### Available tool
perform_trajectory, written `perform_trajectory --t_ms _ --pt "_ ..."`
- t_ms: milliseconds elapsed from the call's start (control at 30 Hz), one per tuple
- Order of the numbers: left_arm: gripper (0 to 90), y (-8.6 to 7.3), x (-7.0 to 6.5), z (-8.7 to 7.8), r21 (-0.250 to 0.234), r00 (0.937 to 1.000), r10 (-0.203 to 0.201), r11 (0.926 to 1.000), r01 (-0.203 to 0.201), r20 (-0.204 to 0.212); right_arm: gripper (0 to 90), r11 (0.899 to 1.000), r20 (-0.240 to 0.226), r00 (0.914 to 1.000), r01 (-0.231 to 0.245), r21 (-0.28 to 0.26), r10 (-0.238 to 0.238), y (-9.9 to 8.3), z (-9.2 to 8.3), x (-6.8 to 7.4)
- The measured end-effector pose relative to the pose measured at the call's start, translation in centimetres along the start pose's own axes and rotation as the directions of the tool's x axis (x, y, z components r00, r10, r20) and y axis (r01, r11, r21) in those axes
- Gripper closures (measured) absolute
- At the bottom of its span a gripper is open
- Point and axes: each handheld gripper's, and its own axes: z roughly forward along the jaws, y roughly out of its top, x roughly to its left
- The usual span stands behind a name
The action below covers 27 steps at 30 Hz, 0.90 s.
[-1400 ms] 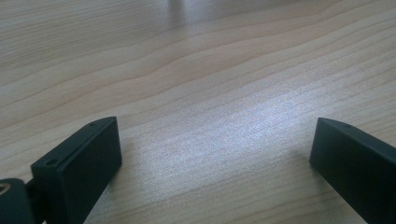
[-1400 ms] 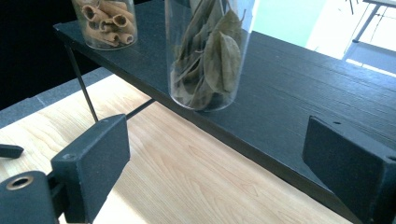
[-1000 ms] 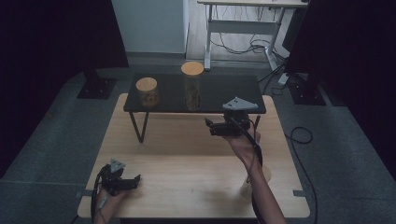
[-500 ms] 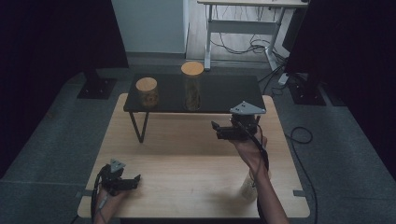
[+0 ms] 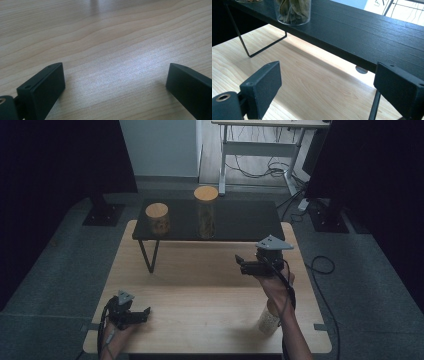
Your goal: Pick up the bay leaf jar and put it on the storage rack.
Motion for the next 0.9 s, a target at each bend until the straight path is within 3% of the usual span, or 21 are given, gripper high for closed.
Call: perform_trajectory --t_ms 900 --pt "1.8 0.0 0.0 0.0 0.001 1.0 -0.001 1.0 0.001 0.0 7.7 0.999 0.054 0.9979 -0.036 -0.004 0.036 -2.9 -1.9 -2.1"
